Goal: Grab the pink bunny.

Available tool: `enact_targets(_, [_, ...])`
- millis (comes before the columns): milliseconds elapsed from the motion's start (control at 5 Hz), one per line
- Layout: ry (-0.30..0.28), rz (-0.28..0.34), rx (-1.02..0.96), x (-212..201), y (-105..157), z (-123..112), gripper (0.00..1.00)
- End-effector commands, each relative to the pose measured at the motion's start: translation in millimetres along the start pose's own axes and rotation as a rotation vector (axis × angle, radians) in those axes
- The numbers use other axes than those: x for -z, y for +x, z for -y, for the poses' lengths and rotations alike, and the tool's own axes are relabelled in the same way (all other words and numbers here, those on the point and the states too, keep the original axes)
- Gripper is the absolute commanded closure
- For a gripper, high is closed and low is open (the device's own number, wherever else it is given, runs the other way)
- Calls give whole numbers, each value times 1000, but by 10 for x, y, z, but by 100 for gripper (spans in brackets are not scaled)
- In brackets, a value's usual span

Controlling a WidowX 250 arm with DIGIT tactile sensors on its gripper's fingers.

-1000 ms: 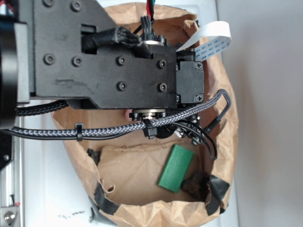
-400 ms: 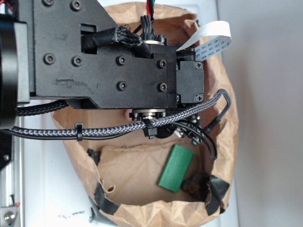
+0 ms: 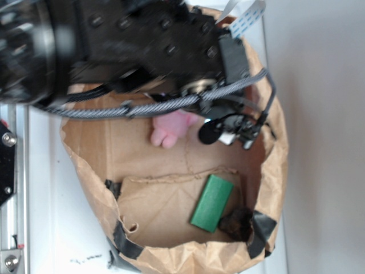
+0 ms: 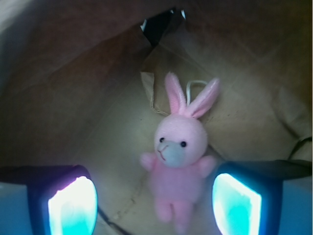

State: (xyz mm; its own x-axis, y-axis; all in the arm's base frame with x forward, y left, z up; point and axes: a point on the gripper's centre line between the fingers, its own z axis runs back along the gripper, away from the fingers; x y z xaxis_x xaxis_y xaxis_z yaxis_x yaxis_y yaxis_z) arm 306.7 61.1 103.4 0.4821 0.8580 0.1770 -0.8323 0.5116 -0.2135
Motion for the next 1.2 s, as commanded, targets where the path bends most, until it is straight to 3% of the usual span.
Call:
enact_targets(0, [0,51,-19,176,166,-87,0])
enact_targets(400, [-33,82,28,529,-60,-183,0])
enact_targets(1000, [-25,125,95,735,-196,-140,0])
